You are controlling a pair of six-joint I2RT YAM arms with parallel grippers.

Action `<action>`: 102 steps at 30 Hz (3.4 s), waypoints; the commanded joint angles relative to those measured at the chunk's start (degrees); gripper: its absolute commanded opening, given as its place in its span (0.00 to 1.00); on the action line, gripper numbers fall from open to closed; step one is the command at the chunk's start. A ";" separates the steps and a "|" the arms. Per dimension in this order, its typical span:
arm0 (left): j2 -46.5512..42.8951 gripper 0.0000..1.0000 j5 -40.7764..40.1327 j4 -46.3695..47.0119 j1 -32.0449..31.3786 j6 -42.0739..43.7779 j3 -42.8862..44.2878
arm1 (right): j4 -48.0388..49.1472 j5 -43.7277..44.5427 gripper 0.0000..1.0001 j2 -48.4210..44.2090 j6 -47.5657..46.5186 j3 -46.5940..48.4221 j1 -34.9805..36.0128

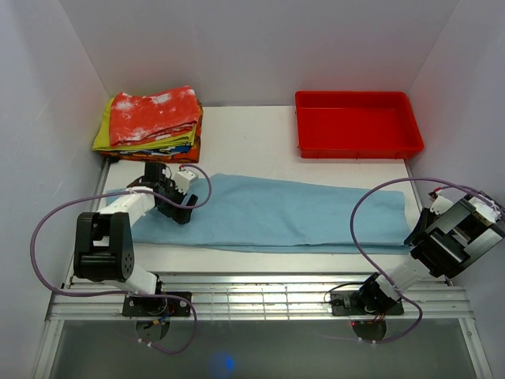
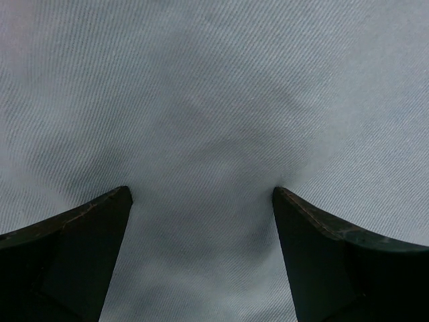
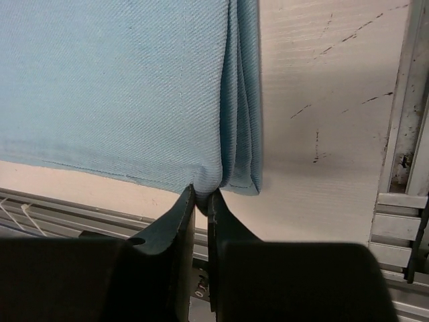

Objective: Fold and stack the trousers
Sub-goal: Fold the trousers

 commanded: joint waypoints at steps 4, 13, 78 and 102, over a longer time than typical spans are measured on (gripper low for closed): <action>4.10 0.98 -5.68 0.02 -0.02 -0.55 0.43 | 2.37 4.79 0.08 -3.09 -5.14 1.63 -0.90; 6.75 0.98 -8.06 -0.42 -0.02 -0.90 1.22 | 7.73 9.63 0.08 -2.13 -7.86 -5.67 -0.99; 12.72 0.93 39.93 -52.01 54.29 18.16 25.39 | 41.66 1.97 0.81 -3.59 9.71 17.83 94.88; 12.47 0.91 41.78 -41.38 54.30 5.01 23.02 | 61.87 1.29 0.80 33.11 6.99 38.71 119.68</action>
